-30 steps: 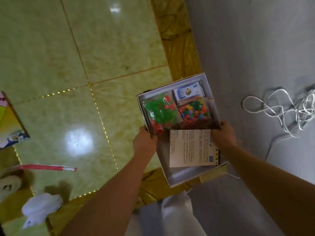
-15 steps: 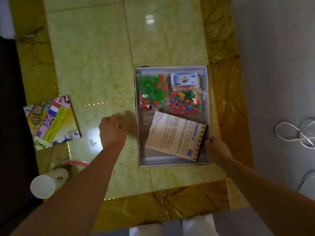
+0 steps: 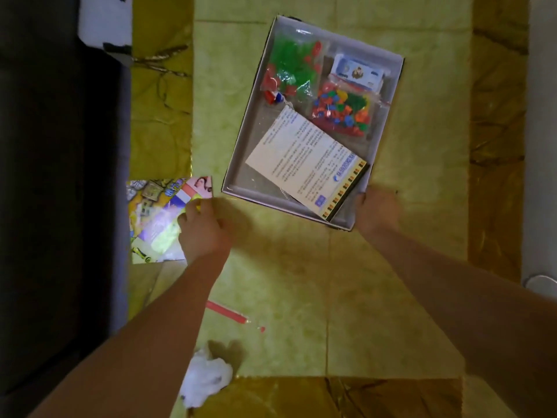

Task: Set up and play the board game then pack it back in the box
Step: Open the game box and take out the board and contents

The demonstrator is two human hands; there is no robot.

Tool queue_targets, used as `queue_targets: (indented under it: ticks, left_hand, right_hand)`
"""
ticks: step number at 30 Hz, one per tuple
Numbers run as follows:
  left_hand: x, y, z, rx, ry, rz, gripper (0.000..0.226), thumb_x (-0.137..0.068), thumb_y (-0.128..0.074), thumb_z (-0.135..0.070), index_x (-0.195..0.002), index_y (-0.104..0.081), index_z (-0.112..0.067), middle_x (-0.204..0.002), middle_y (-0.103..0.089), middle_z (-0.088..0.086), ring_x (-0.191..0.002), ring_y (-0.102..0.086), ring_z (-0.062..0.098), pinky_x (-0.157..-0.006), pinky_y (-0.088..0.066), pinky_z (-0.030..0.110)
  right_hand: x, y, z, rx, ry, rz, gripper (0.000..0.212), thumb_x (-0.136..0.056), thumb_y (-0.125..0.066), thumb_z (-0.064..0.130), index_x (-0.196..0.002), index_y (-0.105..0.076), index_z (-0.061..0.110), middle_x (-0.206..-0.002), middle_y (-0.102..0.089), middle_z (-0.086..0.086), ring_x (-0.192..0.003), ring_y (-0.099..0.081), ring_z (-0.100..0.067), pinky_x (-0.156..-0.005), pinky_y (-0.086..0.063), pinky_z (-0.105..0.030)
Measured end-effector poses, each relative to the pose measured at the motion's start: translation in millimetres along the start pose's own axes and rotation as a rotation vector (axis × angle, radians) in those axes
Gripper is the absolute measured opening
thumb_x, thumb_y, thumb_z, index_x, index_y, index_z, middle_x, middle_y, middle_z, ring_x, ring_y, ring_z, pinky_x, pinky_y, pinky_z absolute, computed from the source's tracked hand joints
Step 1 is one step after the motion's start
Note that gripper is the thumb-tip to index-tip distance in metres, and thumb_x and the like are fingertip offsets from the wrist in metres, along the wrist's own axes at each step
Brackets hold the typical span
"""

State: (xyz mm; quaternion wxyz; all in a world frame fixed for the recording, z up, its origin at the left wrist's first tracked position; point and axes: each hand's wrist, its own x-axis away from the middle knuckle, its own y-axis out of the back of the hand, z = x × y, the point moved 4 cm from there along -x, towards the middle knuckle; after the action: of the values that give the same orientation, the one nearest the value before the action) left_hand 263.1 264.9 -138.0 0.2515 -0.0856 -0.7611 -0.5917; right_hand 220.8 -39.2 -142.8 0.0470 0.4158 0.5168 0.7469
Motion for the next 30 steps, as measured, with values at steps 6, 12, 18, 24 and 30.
queue_targets:
  ticks: [6, 12, 18, 24, 30]
  left_hand:
    - [-26.5, 9.7, 23.3, 0.175, -0.056, -0.004, 0.028, -0.084, -0.062, -0.013, -0.112, -0.063, -0.010, -0.112, -0.052, 0.021, -0.104, -0.050, 0.041, -0.081, -0.043, 0.045]
    - [-44.0, 16.8, 25.8, -0.078, -0.147, 0.152, 0.047, -0.074, -0.077, -0.032, -0.117, -0.058, -0.025, -0.120, -0.052, 0.001, -0.118, -0.039, 0.029, -0.083, -0.042, 0.046]
    - [-50.3, 15.1, 31.2, -0.180, -0.339, 0.180, 0.042, -0.069, -0.078, -0.029, -0.107, -0.061, -0.029, -0.116, -0.054, -0.004, -0.111, -0.045, 0.024, -0.083, -0.038, 0.041]
    - [-56.0, 52.4, 43.9, 0.349, -0.119, -0.092, 0.020, -0.086, -0.066, -0.029, -0.074, -0.059, -0.015, -0.073, -0.055, -0.002, -0.068, -0.055, 0.020, -0.055, -0.034, 0.024]
    - [-72.5, 76.9, 19.2, 0.445, -0.127, -0.290, 0.028, -0.086, -0.062, -0.012, -0.113, -0.054, -0.007, -0.115, -0.049, 0.012, -0.100, -0.050, 0.020, -0.081, -0.038, 0.021]
  right_hand:
    - [-39.5, 10.4, 77.5, 0.031, 0.145, -0.044, 0.035, -0.102, -0.034, 0.020, -0.107, -0.059, -0.004, -0.109, -0.061, -0.025, -0.102, -0.056, -0.042, -0.079, -0.041, -0.038]
    - [-75.7, 5.5, 127.1, 0.247, 0.201, -0.101, 0.033, -0.100, -0.032, 0.007, -0.128, -0.047, -0.001, -0.126, -0.052, -0.021, -0.114, -0.053, -0.038, -0.091, -0.041, -0.045]
    - [-72.5, -2.5, 159.2, 0.315, 0.261, -0.127, 0.028, -0.101, -0.035, 0.006, -0.126, -0.048, 0.001, -0.124, -0.056, -0.019, -0.113, -0.057, -0.037, -0.094, -0.046, -0.044]
    - [-56.0, -6.5, 170.9, 0.318, 0.276, -0.113, 0.027, -0.098, -0.038, 0.007, -0.122, -0.051, 0.004, -0.115, -0.062, -0.019, -0.106, -0.060, -0.039, -0.089, -0.049, -0.046]
    - [-35.3, 18.5, 172.7, -0.023, 0.386, -0.373, 0.034, -0.093, -0.047, 0.015, -0.127, -0.048, 0.012, -0.126, -0.049, -0.013, -0.109, -0.050, -0.030, -0.085, -0.043, -0.041]
